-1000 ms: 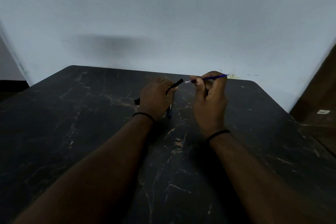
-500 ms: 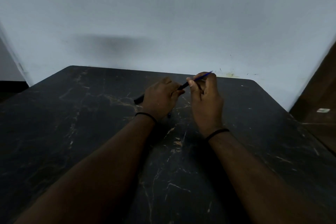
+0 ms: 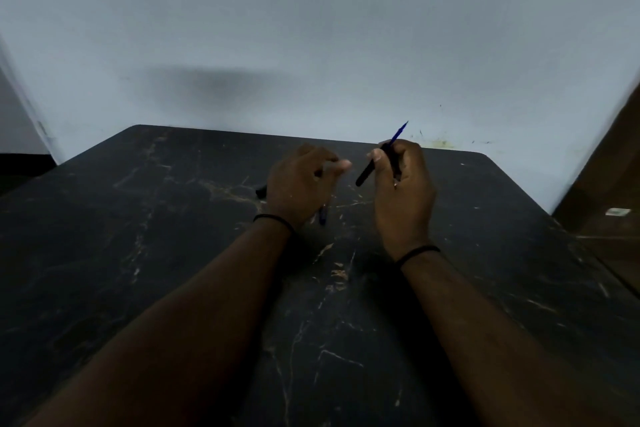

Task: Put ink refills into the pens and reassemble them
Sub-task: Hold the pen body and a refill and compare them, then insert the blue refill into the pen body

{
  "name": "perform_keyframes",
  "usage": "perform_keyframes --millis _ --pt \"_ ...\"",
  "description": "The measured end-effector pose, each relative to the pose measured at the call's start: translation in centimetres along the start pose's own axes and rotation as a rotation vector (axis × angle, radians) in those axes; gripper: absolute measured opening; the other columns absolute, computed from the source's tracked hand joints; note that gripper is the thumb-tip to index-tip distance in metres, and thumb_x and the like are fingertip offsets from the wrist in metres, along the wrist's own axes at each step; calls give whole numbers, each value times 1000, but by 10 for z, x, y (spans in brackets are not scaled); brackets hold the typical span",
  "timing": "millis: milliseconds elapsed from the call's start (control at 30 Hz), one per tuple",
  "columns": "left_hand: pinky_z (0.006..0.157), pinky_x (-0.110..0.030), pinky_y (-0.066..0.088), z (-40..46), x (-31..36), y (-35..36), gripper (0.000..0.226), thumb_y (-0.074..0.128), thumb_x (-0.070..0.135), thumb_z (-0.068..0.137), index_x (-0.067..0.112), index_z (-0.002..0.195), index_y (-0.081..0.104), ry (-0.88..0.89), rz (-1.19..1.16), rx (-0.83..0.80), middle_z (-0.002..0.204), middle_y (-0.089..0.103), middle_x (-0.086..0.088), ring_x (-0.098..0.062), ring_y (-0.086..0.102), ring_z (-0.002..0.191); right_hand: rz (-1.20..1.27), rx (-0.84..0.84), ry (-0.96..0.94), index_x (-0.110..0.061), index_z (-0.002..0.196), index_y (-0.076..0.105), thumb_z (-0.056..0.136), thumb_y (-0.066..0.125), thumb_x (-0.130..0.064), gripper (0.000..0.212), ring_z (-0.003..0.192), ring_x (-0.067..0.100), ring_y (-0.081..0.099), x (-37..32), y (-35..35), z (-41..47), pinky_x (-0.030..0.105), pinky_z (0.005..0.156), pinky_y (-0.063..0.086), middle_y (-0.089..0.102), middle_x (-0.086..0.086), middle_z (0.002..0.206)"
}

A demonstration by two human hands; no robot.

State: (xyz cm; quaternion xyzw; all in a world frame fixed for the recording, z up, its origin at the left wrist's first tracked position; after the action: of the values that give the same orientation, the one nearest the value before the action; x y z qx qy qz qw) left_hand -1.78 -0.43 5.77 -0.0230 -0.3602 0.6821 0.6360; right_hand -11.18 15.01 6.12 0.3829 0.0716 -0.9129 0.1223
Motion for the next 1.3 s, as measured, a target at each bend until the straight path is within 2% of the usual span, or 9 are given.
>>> perform_keyframes --millis 133,233,400,600,733,867,1000,1100,1300 --pt "67 -26 34 -3 -52 -30 29 50 37 98 14 90 65 -338 52 198 90 57 -5 -20 54 76 -51 -59 32 -18 110 63 99 60 -28 16 76 -1 62 6 3 -2 8 68 47 66 -9 85" --pt "71 -29 41 -5 -74 -40 26 54 35 96 13 89 67 -472 131 169 98 61 -9 -18 53 77 -102 -138 43 -20 110 64 99 60 -33 18 75 -3 60 11 9 -5 9 65 47 63 -14 81" --pt "61 -27 47 -3 -66 -26 29 65 40 89 17 71 69 -401 152 -34 67 62 4 -12 58 60 -143 -166 46 -20 108 64 98 62 -32 16 76 1 62 13 12 -7 20 67 53 65 -11 84" --pt "54 -28 50 -2 -55 2 44 73 52 79 11 64 69 -333 228 -227 60 66 -2 -17 63 56 -160 -158 50 -19 109 65 98 62 -32 17 77 -1 59 13 10 -6 13 68 47 64 -11 88" --pt "49 -26 43 -2 -58 8 45 74 55 77 12 64 66 -327 210 -295 61 65 -5 -15 58 54 -159 -176 68 -20 110 65 98 61 -32 17 79 -6 59 13 12 -7 13 69 49 62 -15 88" --pt "60 -32 57 -5 -61 11 36 79 52 73 18 66 69 -357 184 -351 64 68 3 -13 64 62 -162 -178 70 -21 111 64 98 61 -33 18 79 -8 58 13 11 -7 8 67 45 62 -15 89" --pt "70 -33 55 -1 -60 -2 20 77 38 78 22 69 67 -340 212 -225 84 69 -3 -21 66 76 -153 -174 85 -21 110 65 98 61 -33 18 78 -7 58 15 10 -6 11 67 46 62 -15 86" --pt "62 -28 48 2 -55 -9 35 72 42 81 12 64 66 -294 292 -172 75 67 -7 -24 65 71 -149 -182 85 -22 108 65 98 61 -33 15 77 -8 58 14 11 -6 12 67 47 60 -19 82" --pt "79 -41 56 0 -53 4 38 67 48 82 11 89 68 -335 509 -400 97 68 -12 -31 65 92 -144 -186 75 -20 108 64 98 61 -31 15 77 -3 59 12 11 -7 15 67 48 61 -16 83"
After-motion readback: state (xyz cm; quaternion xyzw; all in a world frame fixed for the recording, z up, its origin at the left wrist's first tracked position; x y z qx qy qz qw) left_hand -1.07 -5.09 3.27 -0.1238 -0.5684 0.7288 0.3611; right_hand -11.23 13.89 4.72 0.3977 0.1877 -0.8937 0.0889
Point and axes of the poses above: each hand's wrist, its own z-axis towards the middle knuckle, its own y-axis out of the palm, x = y × z, the point moved 8 cm from there along z, towards the middle knuckle
